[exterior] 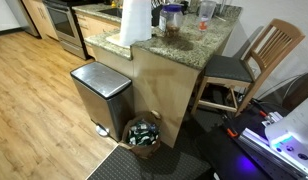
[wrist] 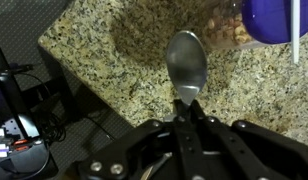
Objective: Put the silver spoon on top of the container with the blue lid
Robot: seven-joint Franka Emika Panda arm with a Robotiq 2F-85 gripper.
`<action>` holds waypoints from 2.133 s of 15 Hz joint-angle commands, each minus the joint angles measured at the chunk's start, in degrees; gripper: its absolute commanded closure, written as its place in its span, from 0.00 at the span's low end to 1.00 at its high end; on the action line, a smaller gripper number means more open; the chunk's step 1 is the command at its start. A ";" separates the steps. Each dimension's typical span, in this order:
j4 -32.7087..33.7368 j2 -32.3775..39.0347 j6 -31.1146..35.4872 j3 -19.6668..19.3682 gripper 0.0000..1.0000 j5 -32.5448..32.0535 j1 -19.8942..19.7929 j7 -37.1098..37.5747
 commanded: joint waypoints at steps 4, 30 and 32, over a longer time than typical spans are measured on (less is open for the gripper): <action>8.66 9.48 0.95 1.46 1.00 -1.43 0.58 4.03; 40.04 34.63 -3.94 1.82 1.00 -11.61 7.66 4.60; 41.43 36.10 -3.73 1.79 1.00 -11.77 7.83 3.48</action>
